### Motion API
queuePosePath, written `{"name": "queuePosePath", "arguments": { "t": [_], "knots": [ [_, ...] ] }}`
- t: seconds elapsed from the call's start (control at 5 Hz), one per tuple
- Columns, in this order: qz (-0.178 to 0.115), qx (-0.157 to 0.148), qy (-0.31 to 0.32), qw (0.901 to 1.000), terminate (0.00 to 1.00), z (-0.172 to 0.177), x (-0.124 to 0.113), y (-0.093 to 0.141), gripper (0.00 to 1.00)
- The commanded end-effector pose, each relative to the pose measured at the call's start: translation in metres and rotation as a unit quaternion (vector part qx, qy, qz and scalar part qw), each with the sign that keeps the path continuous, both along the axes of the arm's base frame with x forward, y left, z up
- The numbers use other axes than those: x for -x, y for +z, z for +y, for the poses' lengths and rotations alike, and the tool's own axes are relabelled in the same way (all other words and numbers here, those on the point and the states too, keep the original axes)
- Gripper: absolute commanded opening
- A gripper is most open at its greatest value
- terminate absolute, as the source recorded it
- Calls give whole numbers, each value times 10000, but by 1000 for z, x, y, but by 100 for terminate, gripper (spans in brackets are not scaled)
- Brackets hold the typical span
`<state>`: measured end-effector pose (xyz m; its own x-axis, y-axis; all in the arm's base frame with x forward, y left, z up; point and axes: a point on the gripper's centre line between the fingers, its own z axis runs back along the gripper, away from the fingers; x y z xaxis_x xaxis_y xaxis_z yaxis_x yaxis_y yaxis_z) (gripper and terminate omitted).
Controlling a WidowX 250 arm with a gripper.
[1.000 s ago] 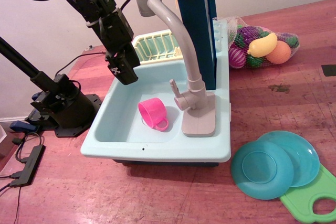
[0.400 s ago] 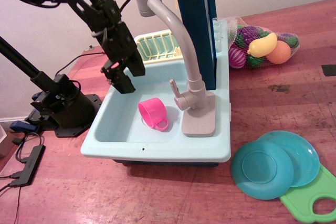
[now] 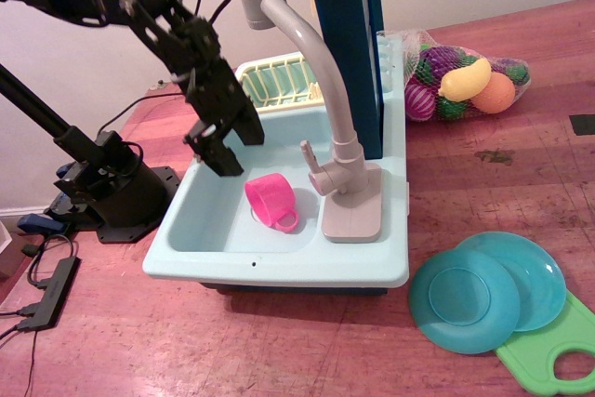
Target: Flip cup upright
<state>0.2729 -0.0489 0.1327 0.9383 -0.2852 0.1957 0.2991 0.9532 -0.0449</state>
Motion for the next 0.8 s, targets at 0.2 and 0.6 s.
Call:
{"name": "queuePosePath", "arguments": {
  "t": [0.2, 0.6],
  "knots": [
    [-74, 36, -307, 9995, 0, -14, -15, -33, 100],
    [-190, 69, -367, 9991, 0, -26, -39, -53, 100]
  ]
}}
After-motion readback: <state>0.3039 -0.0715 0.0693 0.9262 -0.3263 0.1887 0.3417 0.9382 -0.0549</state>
